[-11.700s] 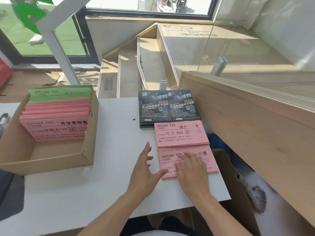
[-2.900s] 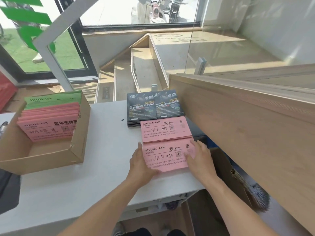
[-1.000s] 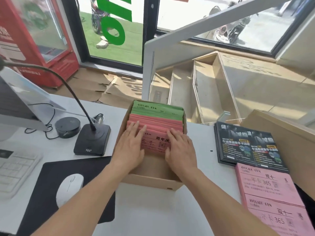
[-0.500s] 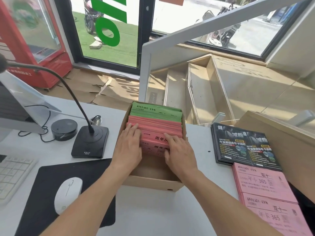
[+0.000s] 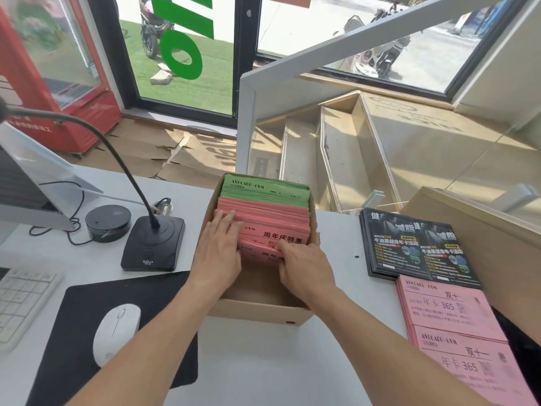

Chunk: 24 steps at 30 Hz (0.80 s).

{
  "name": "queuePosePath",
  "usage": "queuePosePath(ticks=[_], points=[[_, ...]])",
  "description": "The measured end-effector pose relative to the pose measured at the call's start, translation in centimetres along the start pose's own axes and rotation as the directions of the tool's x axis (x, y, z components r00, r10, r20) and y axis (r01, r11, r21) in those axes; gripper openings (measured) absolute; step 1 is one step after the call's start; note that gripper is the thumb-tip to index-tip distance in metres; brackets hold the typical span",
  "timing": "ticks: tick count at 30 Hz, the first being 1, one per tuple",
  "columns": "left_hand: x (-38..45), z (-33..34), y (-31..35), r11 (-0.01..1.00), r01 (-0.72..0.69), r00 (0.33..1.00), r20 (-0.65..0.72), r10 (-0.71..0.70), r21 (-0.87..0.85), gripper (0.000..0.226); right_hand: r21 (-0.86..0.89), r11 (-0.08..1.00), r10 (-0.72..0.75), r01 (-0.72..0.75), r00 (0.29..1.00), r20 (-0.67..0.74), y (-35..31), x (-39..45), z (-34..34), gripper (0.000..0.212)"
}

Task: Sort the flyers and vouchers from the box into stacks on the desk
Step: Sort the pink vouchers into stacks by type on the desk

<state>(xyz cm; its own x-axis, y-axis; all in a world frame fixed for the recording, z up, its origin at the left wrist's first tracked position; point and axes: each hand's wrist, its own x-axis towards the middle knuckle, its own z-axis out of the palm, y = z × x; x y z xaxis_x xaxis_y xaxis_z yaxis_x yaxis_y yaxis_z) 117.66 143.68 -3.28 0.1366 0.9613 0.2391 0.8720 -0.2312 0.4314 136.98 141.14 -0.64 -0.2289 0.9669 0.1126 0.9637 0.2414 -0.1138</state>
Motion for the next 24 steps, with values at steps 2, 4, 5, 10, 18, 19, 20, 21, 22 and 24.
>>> queuePosePath(ticks=[2,4,5,10,18,19,20,21,22,24], points=[[0.0,0.2,-0.2,1.000,-0.018,1.000,-0.008,0.019,0.021,0.034,0.011,1.000,0.011,-0.011,1.000,-0.017,0.1,0.1,0.2,0.023],[0.1,0.1,-0.2,1.000,-0.029,0.998,-0.053,0.029,-0.003,0.024,0.113,0.992,0.075,-0.064,0.992,-0.099,0.3,0.1,0.4,0.028],[0.2,-0.2,-0.1,0.998,-0.053,0.994,-0.098,0.051,-0.026,0.024,0.197,0.977,0.118,-0.086,0.981,-0.156,0.4,0.0,0.4,0.030],[-1.1,-3.1,0.9,0.936,-0.313,0.880,-0.420,0.223,-0.160,0.025,0.611,0.789,0.297,0.060,0.833,-0.466,0.3,-1.8,-1.6,0.032],[-6.2,-4.6,9.3,0.763,-0.409,0.876,-0.450,0.174,-0.500,0.016,0.874,0.484,0.465,0.044,0.833,-0.299,5.8,-10.6,-7.1,0.048],[-7.0,-4.0,10.6,0.744,-0.417,0.885,-0.418,0.204,-0.522,0.015,0.879,0.477,0.486,0.006,0.832,-0.269,6.9,-12.2,-7.3,0.048],[-7.8,-3.4,11.8,0.728,-0.407,0.900,-0.376,0.218,-0.552,0.015,0.879,0.476,0.502,-0.035,0.832,-0.238,7.9,-13.8,-7.4,0.047],[-8.7,-2.6,12.8,0.722,-0.380,0.918,-0.334,0.216,-0.578,0.015,0.877,0.475,0.511,-0.076,0.835,-0.205,8.9,-15.4,-7.3,0.046],[-9.6,-1.8,13.6,0.724,-0.340,0.936,-0.288,0.200,-0.601,0.014,0.869,0.483,0.513,-0.111,0.840,-0.178,9.7,-17.0,-7.1,0.045],[-11.6,-0.1,14.7,0.726,-0.238,0.971,-0.181,0.157,-0.646,0.013,0.847,0.501,0.505,-0.176,0.854,-0.121,10.9,-19.8,-6.7,0.042]])
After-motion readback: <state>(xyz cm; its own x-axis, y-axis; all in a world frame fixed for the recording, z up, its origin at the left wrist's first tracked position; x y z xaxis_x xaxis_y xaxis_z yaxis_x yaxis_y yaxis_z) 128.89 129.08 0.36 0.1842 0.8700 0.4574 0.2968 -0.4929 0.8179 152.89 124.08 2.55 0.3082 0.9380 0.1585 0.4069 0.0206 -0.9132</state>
